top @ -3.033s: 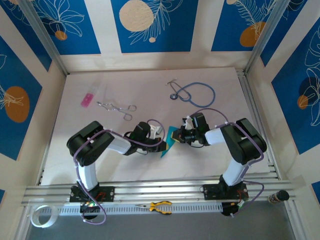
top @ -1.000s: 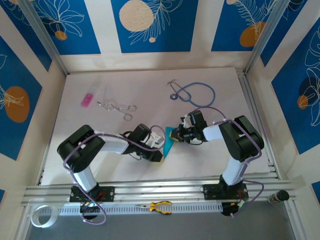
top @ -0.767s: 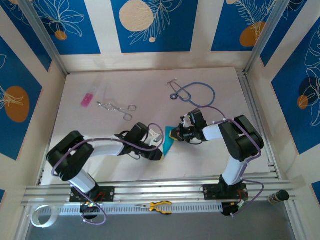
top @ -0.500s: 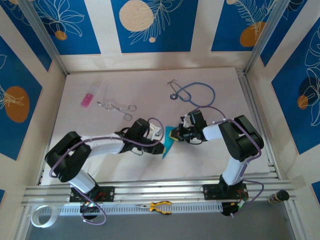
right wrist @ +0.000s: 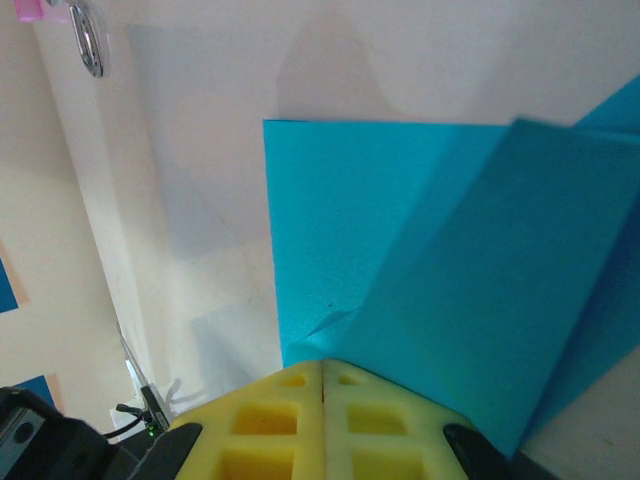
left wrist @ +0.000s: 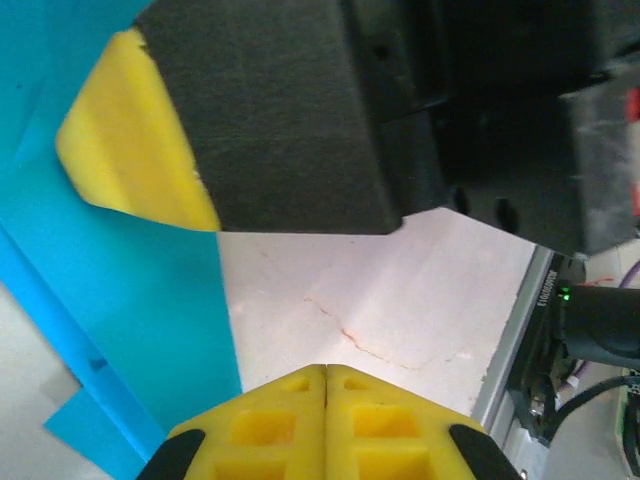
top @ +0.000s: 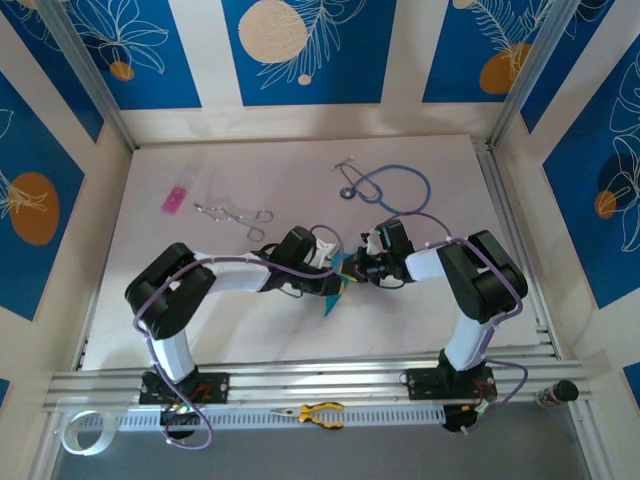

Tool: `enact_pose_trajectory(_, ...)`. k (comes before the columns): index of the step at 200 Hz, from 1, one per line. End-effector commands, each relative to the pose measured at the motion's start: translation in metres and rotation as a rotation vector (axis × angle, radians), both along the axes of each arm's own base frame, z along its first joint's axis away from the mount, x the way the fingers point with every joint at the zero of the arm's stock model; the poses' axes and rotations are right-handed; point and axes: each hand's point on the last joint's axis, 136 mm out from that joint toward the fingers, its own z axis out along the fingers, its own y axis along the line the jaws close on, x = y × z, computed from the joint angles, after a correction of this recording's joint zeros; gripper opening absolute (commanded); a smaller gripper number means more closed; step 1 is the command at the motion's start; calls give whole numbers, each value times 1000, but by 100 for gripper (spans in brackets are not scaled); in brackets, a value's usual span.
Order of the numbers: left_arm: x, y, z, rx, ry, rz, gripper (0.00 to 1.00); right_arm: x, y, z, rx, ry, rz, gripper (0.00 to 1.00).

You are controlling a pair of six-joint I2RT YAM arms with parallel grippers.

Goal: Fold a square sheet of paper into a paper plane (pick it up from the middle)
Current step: Fold the wing for the fifth time at the center of the table.

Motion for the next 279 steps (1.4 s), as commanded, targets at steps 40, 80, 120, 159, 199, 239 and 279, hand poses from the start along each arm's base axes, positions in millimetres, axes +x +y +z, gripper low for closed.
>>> enact_pose_trajectory(40, 3, -8, -10, 11, 20, -6, 6, -12, -17, -31, -114, 71, -33, 4)
enact_pose_trajectory(80, -13, 7, -32, 109, 41, -29, 5, -12, -17, -32, -118, 75, -30, 4)
enact_pose_trajectory(120, -33, 15, -41, 125, 74, -70, 5, -12, -19, -33, -124, 77, -33, 4)
enact_pose_trajectory(159, -51, 28, -51, 173, 101, -95, 5, -13, -20, -35, -130, 83, -36, 4)
enact_pose_trajectory(199, -70, 36, -49, 171, 128, -129, 5, -13, -21, -35, -134, 85, -38, 4)
enact_pose_trajectory(239, -90, 49, -57, 225, 160, -174, 4, -13, -21, -35, -138, 87, -37, 4)
enact_pose_trajectory(279, -108, 58, -56, 240, 173, -215, 4, -14, -22, -35, -142, 88, -36, 5)
